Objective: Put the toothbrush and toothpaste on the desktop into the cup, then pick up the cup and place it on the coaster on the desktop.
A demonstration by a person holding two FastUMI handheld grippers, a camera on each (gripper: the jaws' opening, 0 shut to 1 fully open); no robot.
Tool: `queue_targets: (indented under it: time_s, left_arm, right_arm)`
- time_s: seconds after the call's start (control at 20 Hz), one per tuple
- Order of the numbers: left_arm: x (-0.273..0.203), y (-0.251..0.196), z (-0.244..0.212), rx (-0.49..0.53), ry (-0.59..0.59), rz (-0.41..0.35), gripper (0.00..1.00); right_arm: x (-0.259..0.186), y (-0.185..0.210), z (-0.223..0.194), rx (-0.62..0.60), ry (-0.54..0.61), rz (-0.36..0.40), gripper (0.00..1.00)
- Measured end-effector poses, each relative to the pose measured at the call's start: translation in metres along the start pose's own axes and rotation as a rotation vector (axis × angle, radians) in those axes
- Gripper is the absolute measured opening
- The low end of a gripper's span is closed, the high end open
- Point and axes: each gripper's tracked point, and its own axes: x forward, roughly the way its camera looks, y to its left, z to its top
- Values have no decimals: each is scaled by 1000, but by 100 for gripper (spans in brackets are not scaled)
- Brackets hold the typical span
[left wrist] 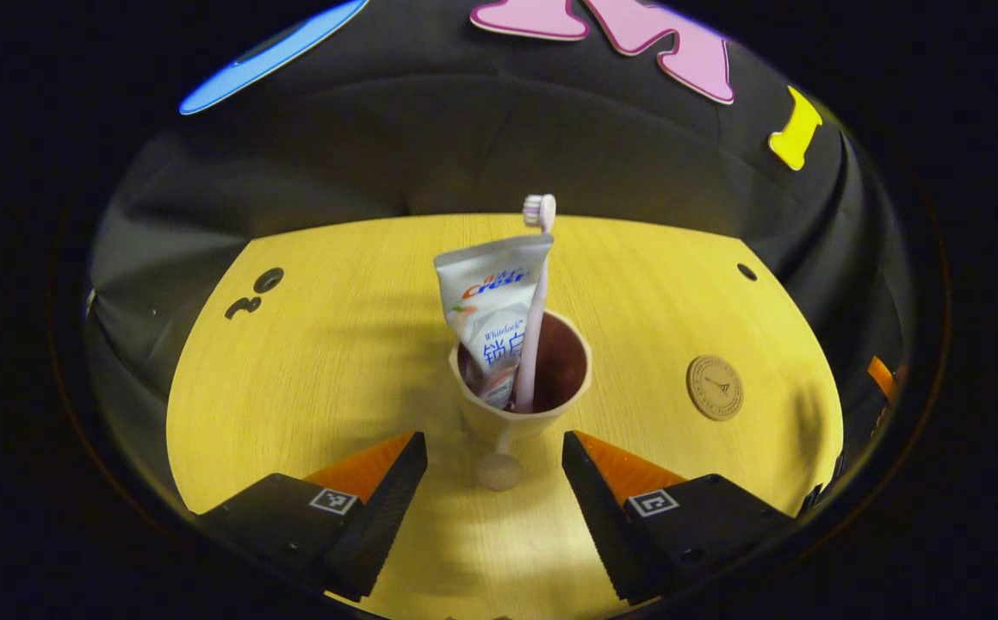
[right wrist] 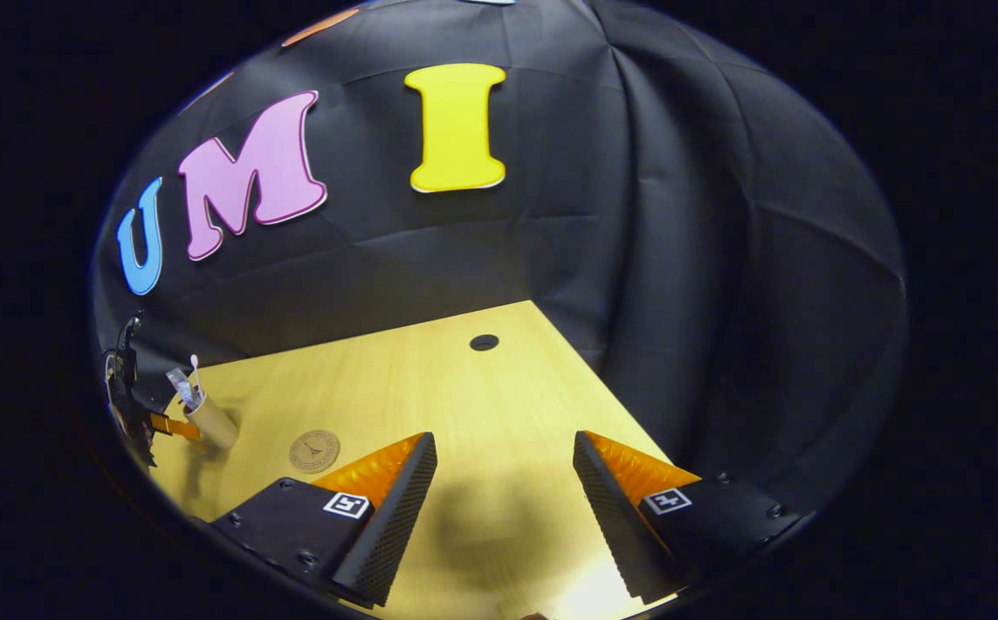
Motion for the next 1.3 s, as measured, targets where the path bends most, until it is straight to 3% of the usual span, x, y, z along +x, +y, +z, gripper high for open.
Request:
queue_targets:
  time_s: [0.2, 0.4, 0.6, 0.75, 0.9, 1.0, 1.3]
  left_arm:
    - [8, 7, -9, 41, 101, 5, 95]
    - [13, 6, -4, 65, 175, -17, 86]
    - [19, 10, -3, 158, 255, 3, 70]
    - [19, 4, -2, 156, 290, -8, 62]
    - [22, 3, -6, 145, 337, -5, 38]
    - [20, 3, -7, 153, 353, -8, 31]
    - [19, -4, -7, 109, 327, -11, 22]
  right_arm:
    - [-11, -33, -11, 85, 15, -71, 98]
    - [-20, -48, -23, 119, 37, -107, 98]
    - [-27, -50, -29, 115, 47, -115, 98]
    - [-31, -48, -33, 142, 51, -109, 98]
    - [-33, -48, -40, 179, 66, -110, 98]
    - [-36, -51, -41, 186, 66, -115, 98]
    - [-40, -50, -43, 172, 73, -106, 98]
